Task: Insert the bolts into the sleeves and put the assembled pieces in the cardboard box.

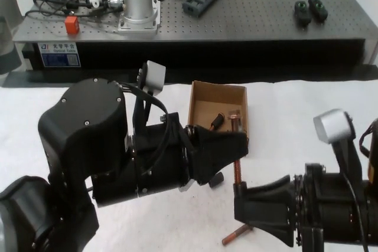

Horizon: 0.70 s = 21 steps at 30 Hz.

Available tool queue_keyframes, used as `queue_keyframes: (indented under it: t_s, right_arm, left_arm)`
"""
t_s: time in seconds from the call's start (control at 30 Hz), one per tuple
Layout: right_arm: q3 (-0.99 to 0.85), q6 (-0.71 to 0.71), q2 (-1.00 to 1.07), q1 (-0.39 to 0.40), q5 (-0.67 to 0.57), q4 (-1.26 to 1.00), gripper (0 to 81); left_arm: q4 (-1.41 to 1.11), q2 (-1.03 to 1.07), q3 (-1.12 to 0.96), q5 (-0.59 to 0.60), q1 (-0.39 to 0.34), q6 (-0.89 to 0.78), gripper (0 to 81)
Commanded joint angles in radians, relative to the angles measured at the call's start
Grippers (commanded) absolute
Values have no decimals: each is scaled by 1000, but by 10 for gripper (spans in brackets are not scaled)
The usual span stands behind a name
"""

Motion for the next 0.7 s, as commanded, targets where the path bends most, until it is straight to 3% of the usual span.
queue_keyframes:
  t_s: [0.0, 0.33, 0.43, 0.5, 0.53, 0.57, 0.67]
  right_arm:
    - [-2, 21, -6, 4, 28, -69, 34]
    - [-2, 17, -6, 4, 59, -158, 34]
    - [-2, 17, -6, -15, 100, -156, 34]
    - [-2, 13, -6, -41, 140, -156, 34]
    - [-5, 9, -6, -55, 160, -151, 34]
    - [-8, -10, -6, -72, 188, -137, 34]
    - [-52, -102, 17, -129, 309, -23, 34]
  left_arm:
    - [-28, -5, -4, 15, 1, -22, 6]
    - [-7, -5, -4, 108, 1, -29, 23]
    - [3, -5, -4, 104, 1, -25, 232]
    - [3, -5, -4, 54, 3, -25, 466]
    - [3, -5, -4, 22, 3, -28, 535]
    - [13, -5, -4, -18, 3, -27, 574]
    - [72, -5, -4, -97, 3, 65, 527]
